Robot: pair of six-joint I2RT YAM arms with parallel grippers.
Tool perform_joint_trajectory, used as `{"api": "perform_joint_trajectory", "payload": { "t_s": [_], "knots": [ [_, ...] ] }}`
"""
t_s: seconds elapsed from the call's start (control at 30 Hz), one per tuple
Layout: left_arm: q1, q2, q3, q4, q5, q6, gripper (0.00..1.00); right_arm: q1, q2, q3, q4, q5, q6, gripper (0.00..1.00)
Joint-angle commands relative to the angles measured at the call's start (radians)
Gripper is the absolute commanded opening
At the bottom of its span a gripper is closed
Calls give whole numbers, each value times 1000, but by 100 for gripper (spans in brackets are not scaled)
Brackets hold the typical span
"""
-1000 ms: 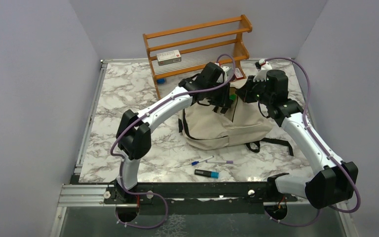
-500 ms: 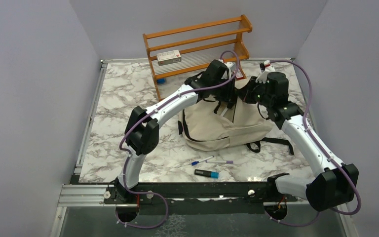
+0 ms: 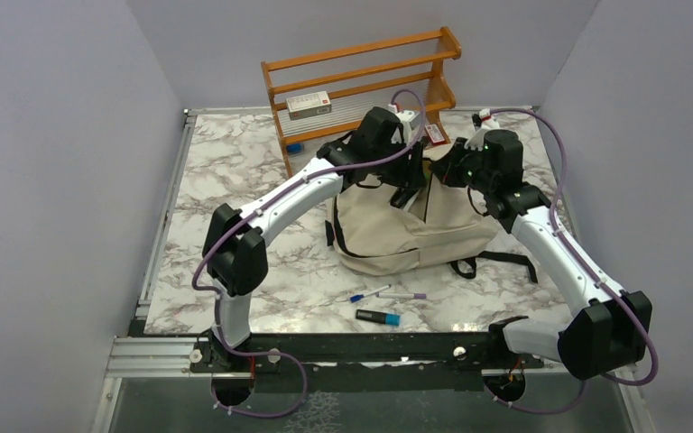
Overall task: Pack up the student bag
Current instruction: Place the stationery in the student bag.
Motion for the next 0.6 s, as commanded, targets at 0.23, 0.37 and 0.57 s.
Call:
{"api": "perform_joint_trajectory", "payload": {
  "t_s": [0.23,0.37,0.57],
  "knots": [
    [39,-162,-120,21,5,87,58,0,-4,51,117,9,-2,1],
    [40,-207,-197,21,-61,96,58,0,8,50,117,-25,-10,1],
    [41,-217,-282,55,-121,92,58,0,25,35,119,-85,-8,1]
  ]
}}
